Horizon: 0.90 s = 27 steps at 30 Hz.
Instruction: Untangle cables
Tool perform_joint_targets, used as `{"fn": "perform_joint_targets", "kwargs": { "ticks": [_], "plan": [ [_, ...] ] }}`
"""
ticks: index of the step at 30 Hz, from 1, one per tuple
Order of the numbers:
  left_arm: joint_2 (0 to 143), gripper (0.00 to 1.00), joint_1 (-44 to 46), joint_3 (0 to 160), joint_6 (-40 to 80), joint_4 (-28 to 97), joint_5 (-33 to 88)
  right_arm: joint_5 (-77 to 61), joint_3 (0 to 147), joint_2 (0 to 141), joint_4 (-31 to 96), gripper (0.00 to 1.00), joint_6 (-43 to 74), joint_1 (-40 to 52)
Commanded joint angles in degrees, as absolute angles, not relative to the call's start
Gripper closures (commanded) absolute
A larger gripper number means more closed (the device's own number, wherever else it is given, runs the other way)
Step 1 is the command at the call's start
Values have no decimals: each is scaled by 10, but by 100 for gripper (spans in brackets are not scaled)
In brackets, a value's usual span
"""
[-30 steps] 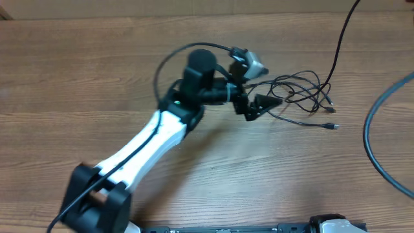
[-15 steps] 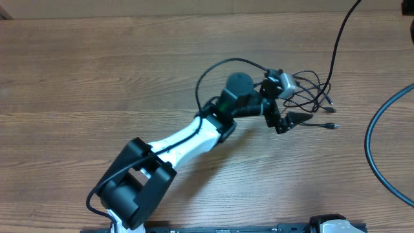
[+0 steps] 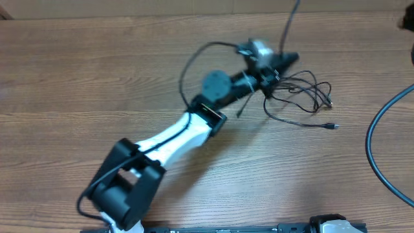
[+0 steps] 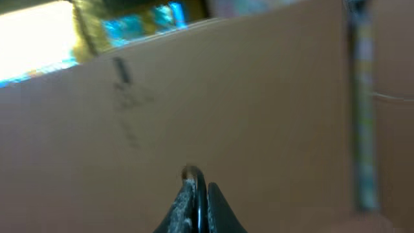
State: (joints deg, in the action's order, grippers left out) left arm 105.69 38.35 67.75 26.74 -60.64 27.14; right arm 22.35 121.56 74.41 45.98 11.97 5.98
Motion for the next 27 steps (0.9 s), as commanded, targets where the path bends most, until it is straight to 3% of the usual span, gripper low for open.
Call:
{"fn": "perform_joint_targets", "kwargs": {
  "ticks": [1, 3, 5, 6, 7, 8, 9, 10, 18, 21, 27],
  "plan": [
    [958, 96, 338, 685, 365, -647, 307, 315, 1219, 741, 505, 96, 120, 57],
    [896, 96, 304, 685, 364, -629, 318, 303, 1219, 750, 566, 96, 122, 57],
    [855, 96, 287, 685, 364, -581, 321, 259, 1219, 754, 612, 85, 122, 57],
    [834, 96, 278, 685, 356, -542, 324, 214, 1219, 755, 643, 69, 122, 57],
    [807, 96, 269, 685, 336, -491, 327, 146, 1219, 757, 680, 40, 119, 57],
    [776, 96, 262, 685, 307, -439, 326, 102, 1219, 758, 703, 20, 118, 57],
    [762, 96, 260, 685, 288, -418, 326, 70, 1219, 760, 718, 6, 111, 57],
    [738, 96, 258, 685, 251, -389, 324, 33, 1219, 762, 732, 0, 96, 57],
    [672, 96, 236, 685, 167, -301, 332, -227, 1219, 790, 778, 0, 73, 57],
    [660, 96, 231, 685, 172, -298, 333, -309, 1219, 815, 799, 0, -20, 57],
    [647, 96, 224, 685, 408, -241, 207, -434, 1218, 857, 837, 0, -235, 57]
  ]
}}
